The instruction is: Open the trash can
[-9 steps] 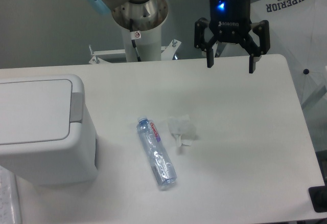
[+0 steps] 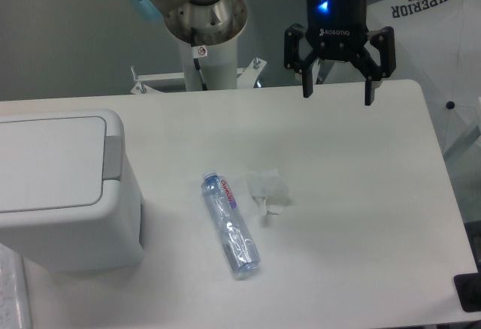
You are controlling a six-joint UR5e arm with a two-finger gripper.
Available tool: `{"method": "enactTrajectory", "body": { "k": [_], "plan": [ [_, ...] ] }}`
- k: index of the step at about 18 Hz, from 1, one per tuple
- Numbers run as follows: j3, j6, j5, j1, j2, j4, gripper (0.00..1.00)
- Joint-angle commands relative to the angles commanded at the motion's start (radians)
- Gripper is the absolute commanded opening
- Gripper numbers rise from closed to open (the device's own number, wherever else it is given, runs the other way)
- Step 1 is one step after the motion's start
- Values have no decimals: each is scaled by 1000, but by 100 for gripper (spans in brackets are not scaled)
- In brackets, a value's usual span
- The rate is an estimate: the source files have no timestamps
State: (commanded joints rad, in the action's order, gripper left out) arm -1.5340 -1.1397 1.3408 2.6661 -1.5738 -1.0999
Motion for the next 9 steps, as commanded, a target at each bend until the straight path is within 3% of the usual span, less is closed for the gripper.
{"method": "enactTrajectory", "body": {
  "k": [5, 9],
  "plan": [
    [-2, 6, -12, -12, 2, 0, 100],
    [-8, 129, -11, -54, 8, 3, 100]
  ]
}}
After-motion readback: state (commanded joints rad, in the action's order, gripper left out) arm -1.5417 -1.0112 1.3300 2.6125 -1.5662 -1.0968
